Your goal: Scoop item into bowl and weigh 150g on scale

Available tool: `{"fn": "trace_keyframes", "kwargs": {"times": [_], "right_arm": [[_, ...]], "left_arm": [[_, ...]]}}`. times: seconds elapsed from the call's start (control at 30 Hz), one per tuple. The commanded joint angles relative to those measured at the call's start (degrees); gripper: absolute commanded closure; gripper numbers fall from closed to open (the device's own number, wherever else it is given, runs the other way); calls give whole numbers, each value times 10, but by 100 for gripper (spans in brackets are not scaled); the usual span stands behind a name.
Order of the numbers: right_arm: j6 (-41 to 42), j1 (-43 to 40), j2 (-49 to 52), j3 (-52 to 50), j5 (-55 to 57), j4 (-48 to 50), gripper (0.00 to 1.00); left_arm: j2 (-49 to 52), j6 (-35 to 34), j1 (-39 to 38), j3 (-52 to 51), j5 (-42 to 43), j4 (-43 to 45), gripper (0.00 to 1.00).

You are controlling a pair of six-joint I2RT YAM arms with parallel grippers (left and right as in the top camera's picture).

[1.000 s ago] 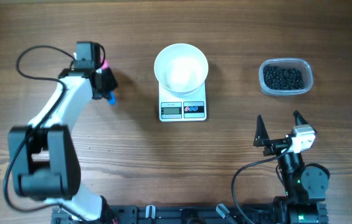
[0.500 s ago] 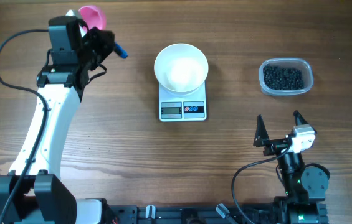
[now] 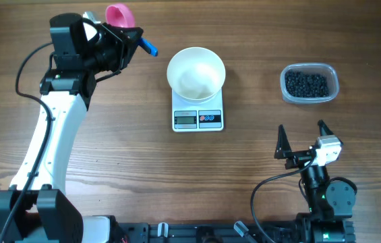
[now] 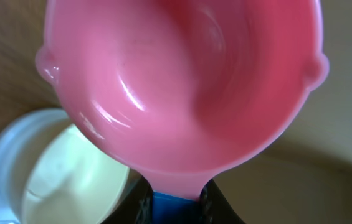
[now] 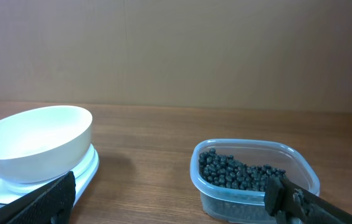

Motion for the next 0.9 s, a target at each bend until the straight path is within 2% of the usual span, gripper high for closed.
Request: {"fn": "trace_keyframes", "kwargs": {"times": [0.0,0.07,0.13,0.17,0.4,0.53,0.67,0.87], "right_arm": [[1,-3,-3,0,10,2,0],[16,-3,-3,0,21,12,0],[122,-3,-3,0,14,28,0],[140,-3,-3,0,14,31,0],[127,-3,-1,3,-51,88,0],[144,-3,24,49,-52,100,0],[146,-3,104,137,-88,95,0],[141,-3,323,339,-201,54,0]], "left_arm": [[-5,-103,-7,8,25,4,96],[-5,-108,-13,8,25,6,96],[-5,-108,-23,8,25,14,96],[-5,-108,-28,8,25,17,96],[-5,-116,-45,8,25,46,96],[-5,-116,-45,8,25,64,96],[-5,-136,-47,8,25,68,96],[-5,-194,-53,8,30,68,96]]}}
